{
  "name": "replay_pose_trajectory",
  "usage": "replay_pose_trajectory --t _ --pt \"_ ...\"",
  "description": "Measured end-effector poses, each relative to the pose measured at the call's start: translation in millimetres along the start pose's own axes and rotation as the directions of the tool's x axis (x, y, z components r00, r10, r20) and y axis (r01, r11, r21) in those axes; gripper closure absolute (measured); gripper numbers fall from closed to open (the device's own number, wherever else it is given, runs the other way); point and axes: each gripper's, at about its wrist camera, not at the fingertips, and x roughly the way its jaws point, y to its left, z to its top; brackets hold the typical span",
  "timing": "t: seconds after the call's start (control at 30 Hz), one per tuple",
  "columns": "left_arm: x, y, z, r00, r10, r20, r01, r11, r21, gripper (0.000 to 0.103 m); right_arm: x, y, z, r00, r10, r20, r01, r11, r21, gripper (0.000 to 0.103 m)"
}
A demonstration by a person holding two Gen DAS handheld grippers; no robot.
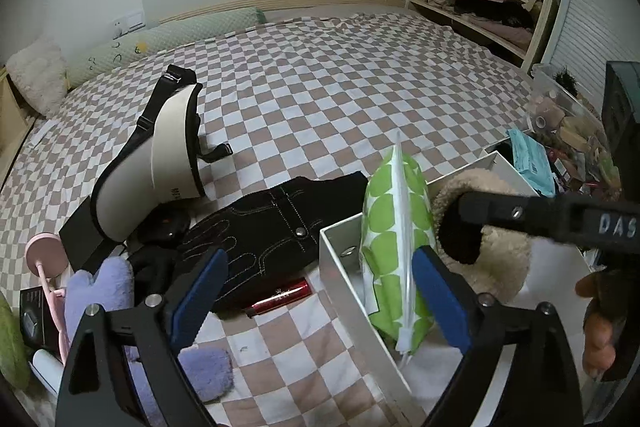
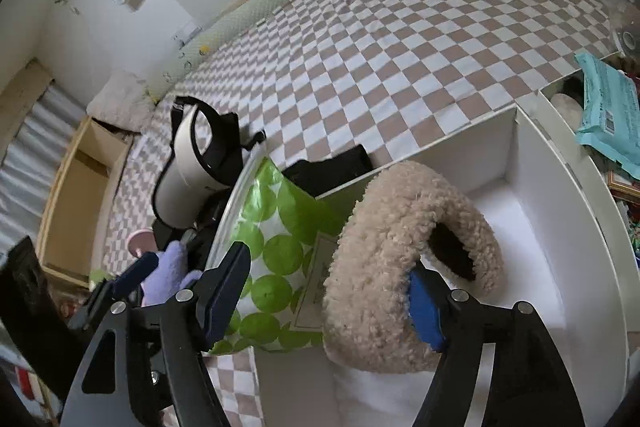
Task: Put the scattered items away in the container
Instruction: 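Lower the tissue pack into the box with the left tool while the right releases the earmuff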
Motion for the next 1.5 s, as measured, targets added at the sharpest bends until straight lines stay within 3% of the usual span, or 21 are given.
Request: replay_pose_trajectory --t 0.3,0.37,0.5,0.67,0.73,0.9,1.1,1.23,1.4,1.5 --pt "-5 2 -2 1.0 0.006 0.01 -0.006 1.0 0.004 0.009 -20 -2 2 0.996 0.028 0.083 -0.028 1.0 0.007 0.029" --pt "-5 3 -2 1.0 0.008 0.011 -0.008 1.0 0.0 0.009 -18 1 2 0.998 0.001 0.061 0.001 1.0 -0.023 0.023" --pt "-6 5 -3 1.0 0.009 0.009 -0.009 1.0 -0.006 0.009 -9 -4 -1 0.996 -0.084 -0.028 0.084 0.996 -0.013 0.022" --pt "-5 8 -3 1.0 0.014 0.004 -0.014 1.0 -0.004 0.009 3 -10 -5 0.972 -0.187 -0.139 0.187 0.982 -0.011 0.022" --pt "-5 9 -4 1.0 0.015 0.002 -0.015 1.0 -0.002 0.009 1 -12 -5 0.971 -0.201 -0.13 0.201 0.98 -0.013 0.022" --pt "-7 10 -4 1.0 0.016 0.005 -0.016 1.0 -0.004 0.009 -28 -10 -2 0.998 -0.07 -0.006 0.071 0.996 0.055 0.022" --pt "-10 12 -5 1.0 0.023 0.006 -0.023 1.0 0.003 0.009 -18 -18 -7 0.996 0.042 -0.073 -0.03 0.987 0.157 0.022" --pt "-13 15 -6 0.999 0.032 0.007 -0.032 0.999 0.008 0.009 -7 -7 -5 0.997 0.008 -0.074 0.001 0.993 0.12 0.022" --pt "-18 22 -7 0.999 0.037 0.012 -0.037 0.999 0.006 0.009 1 8 -5 0.986 0.137 -0.099 -0.126 0.986 0.108 0.022" --pt "-20 28 -9 0.999 0.046 0.014 -0.046 0.999 0.003 0.009 -12 22 -3 0.993 0.113 -0.042 -0.111 0.992 0.056 0.022"
